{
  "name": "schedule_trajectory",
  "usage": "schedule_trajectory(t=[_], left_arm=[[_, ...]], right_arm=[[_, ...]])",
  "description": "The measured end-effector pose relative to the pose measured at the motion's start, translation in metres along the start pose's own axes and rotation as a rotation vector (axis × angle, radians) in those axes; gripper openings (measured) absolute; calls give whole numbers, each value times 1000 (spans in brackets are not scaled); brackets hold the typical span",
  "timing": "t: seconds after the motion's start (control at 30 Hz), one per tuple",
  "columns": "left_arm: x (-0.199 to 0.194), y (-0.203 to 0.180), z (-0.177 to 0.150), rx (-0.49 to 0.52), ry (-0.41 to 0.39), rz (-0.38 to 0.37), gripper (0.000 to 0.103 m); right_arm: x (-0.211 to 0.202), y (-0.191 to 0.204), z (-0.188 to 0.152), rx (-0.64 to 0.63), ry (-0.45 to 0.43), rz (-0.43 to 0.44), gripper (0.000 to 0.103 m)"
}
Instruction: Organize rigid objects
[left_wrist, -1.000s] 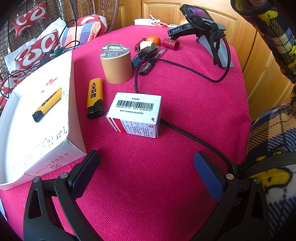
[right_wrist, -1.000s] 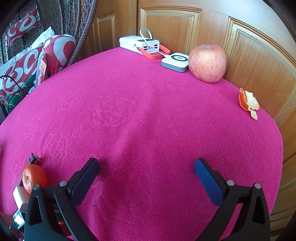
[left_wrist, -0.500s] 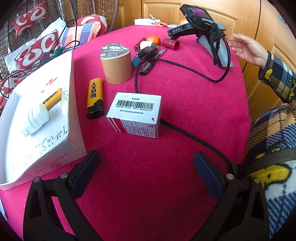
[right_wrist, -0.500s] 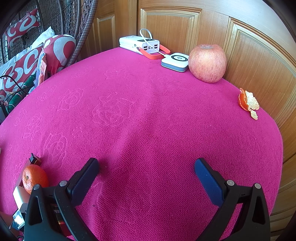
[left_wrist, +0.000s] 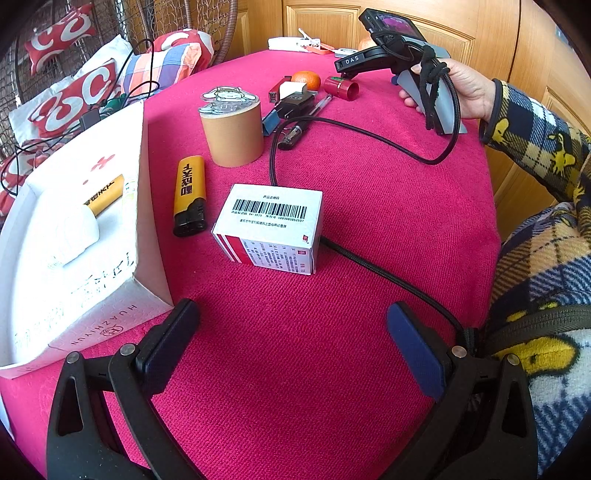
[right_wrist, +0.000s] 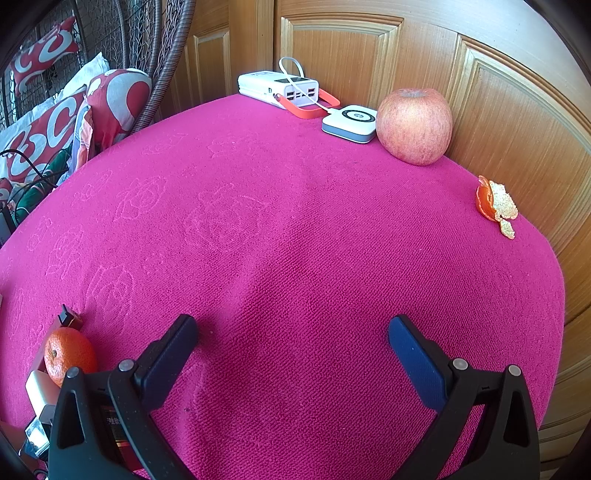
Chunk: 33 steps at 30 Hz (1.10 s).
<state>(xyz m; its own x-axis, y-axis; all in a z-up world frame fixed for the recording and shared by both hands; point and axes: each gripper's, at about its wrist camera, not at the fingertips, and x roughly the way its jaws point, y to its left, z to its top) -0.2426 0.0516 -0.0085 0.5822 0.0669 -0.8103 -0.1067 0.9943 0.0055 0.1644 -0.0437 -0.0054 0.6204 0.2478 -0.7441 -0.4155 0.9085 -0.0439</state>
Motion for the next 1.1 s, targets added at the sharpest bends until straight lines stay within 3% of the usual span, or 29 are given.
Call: schedule_trajectory(t=[0.4,0.5,0.57,0.63,0.7,0.77,0.87,0.9,1.0,1.03,1.1], left_arm=[[-2,-1,0,-9,2,12,103],[-17,-4,-2,-32,-43,33,99],[-38,-3,-1,-64,-130,-12,99],[-58,0,4,-88,-214,-62,99],[-66,2,14,-77,-265,-64,99],[-57,4,25,-50,-234,-31,99],[-31,5,35,-15,-153,-5,94],[-22,5,37,-8,-125,-3,85],[0,8,39,-10,-47,27,76],[6,10,38,-20,-28,29,63],[7,13,37,-27,-28,58,56]], right_arm=[[-2,-3,-1,9,-4,17,103],[-12,-16,-6,46,-29,107,103],[-26,-27,-13,69,-70,179,103],[-45,-37,-20,73,-145,263,103],[-69,-44,-25,57,-260,364,103],[-95,-47,-31,28,-387,451,103],[-126,-44,-33,-47,-465,533,103],[-135,-43,-34,-61,-487,553,103],[-152,-38,-32,-86,-521,587,103],[-152,-36,-29,-89,-517,590,103],[-154,-34,-26,-88,-501,622,103]])
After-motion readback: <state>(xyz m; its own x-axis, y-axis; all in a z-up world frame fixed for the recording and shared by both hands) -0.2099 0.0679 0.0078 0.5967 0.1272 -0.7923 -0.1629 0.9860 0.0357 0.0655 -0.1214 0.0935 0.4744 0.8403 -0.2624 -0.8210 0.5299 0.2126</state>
